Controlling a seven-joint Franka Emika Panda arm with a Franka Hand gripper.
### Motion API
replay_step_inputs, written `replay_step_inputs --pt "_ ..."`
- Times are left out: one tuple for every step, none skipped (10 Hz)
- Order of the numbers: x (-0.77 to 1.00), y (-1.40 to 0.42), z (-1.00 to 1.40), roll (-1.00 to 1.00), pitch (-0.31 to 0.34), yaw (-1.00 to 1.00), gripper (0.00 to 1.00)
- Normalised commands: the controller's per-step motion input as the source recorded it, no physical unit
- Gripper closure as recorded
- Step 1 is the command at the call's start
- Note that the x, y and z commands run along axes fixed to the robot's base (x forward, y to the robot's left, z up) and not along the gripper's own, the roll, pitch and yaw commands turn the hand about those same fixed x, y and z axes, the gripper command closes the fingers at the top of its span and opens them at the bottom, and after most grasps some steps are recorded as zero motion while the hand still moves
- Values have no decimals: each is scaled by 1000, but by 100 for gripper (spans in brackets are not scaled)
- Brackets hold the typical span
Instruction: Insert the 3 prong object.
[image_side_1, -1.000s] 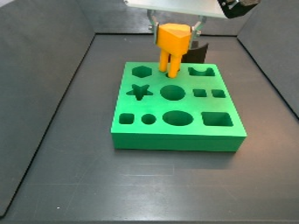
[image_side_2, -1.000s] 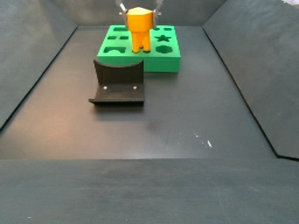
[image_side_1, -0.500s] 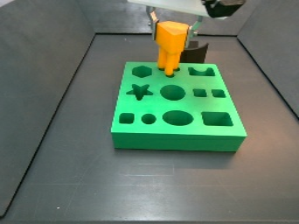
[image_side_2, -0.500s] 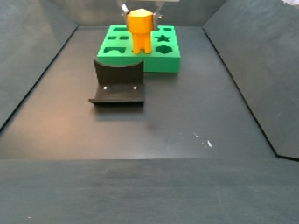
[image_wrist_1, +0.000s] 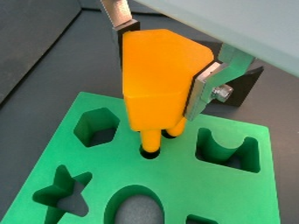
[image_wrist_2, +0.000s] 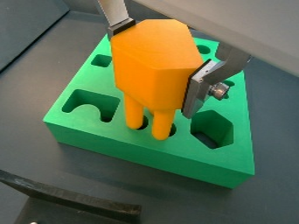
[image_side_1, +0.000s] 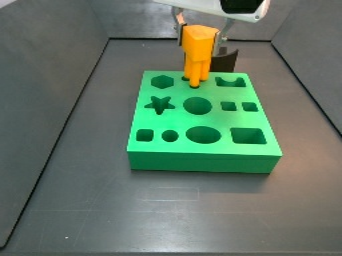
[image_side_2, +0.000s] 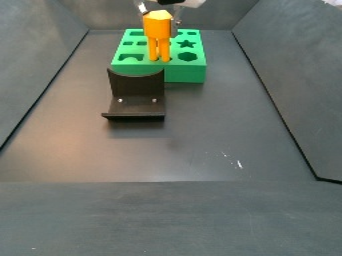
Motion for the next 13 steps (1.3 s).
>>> replay_step_inputs --pt "-180 -94 -217 -177 -13 594 100" --pt "-151 -120 -191 -24 -20 591 100" --pt "-111 -123 -180 0 -11 589 100" --pt "-69 -46 -240 0 -14 486 100" --pt "60 0 -306 70 0 97 100" --pt "194 0 -377 49 0 0 100" --pt "217 0 -411 30 0 0 100" --pt "194 0 -454 0 -36 0 100" --pt "17 11 -477 0 -91 74 100" --pt "0 0 -534 0 -124 0 100" --pt "-54 0 -569 43 -163 0 100" --pt "-151 0 -629 139 -250 0 100" --pt "-263 -54 -511 264 -276 0 100"
